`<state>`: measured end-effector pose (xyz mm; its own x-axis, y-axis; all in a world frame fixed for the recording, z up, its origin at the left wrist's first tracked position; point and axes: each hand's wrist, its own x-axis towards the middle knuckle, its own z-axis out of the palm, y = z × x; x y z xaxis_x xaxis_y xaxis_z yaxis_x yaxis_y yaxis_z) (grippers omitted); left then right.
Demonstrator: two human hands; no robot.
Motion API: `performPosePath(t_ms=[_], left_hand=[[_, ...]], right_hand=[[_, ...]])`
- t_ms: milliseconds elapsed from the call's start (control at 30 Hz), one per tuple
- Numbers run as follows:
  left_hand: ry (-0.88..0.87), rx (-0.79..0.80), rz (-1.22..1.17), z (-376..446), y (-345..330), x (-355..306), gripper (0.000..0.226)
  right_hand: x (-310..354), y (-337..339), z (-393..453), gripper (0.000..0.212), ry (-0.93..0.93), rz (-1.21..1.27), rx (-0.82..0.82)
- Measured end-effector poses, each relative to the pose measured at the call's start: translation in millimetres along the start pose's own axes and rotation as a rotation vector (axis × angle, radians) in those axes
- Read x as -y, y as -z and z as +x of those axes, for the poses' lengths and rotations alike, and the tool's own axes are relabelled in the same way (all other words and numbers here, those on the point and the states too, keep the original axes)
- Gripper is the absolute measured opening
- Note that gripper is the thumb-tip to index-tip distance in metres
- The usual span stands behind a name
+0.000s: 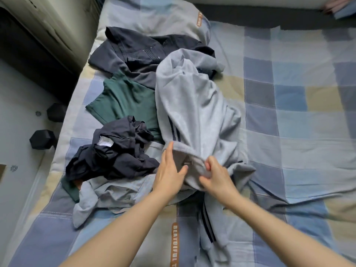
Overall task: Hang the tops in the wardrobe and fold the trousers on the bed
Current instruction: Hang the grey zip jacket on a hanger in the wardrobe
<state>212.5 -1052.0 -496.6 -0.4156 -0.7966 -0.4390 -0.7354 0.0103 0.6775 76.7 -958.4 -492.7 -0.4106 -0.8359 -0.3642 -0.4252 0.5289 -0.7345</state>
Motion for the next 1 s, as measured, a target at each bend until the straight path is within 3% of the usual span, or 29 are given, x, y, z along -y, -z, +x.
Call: performPosePath(t_ms=[100,167,233,300,567,700,833,900,1000], left_hand=[[0.101,-0.120,-0.089,-12.9,8.7,-10.8,0.070],[0.212,-0.203,-0.066,-20.9,21.2,-12.2,0.044],[0.296,-0.225,-0.029,-34.9,36.3,-14.2,0.019],[0.263,-0.213,-0.029,-47.8,50.7,-15.3,0.006],[0.035,-0.205,-0.357,-116.7,136.2,-67.2,0.025],[0.059,-0.074,-0.523,-168.1,180.7,-103.8,0.028],[0.073,0.134,-0.666,-228.6,221.3,-130.3,0.004],[0.015,0.279,-0.655,-255.8,235.9,-139.8,0.010],[-0.054,0.365,-0.553,-293.7,250.0,-158.7,0.013]], right_hand=[[26.7,0.5,-60.4,0.034,0.006,0.098,0.072],[49.1,1.2,-85.2,0.031,0.010,0.171,0.065],[71.6,6.5,-103.3,0.035,0.028,0.189,0.041],[87.8,13.0,-115.5,0.038,0.045,0.181,0.011],[142.6,67.6,-167.8,0.041,-0.146,0.039,-0.151],[182.4,86.8,-215.5,0.026,-0.156,-0.038,-0.265],[222.5,98.0,-281.6,0.021,-0.128,0.046,-0.513],[237.6,99.9,-315.2,0.024,-0.129,0.135,-0.661],[256.3,100.9,-358.0,0.027,-0.180,0.170,-0.861]])
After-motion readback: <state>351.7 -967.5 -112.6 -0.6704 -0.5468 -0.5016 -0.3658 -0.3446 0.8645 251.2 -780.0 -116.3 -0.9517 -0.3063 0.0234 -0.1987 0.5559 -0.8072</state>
